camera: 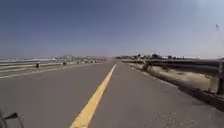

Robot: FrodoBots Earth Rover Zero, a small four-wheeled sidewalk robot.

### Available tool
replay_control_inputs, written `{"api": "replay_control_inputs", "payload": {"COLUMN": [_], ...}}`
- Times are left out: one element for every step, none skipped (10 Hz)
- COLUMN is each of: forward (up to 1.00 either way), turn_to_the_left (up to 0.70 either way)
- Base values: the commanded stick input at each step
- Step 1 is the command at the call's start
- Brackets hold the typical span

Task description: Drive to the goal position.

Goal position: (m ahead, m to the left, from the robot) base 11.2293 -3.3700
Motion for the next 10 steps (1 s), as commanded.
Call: {"api": "replay_control_inputs", "payload": {"forward": [0.50, 0.50, 0.50, 0.50, 0.50, 0.50, 0.50, 0.50, 0.50, 0.50], "turn_to_the_left": [0.00, 0.00, 0.00, -0.15, -0.40, -0.36, -0.12, 0.00, 0.00, 0.00]}}
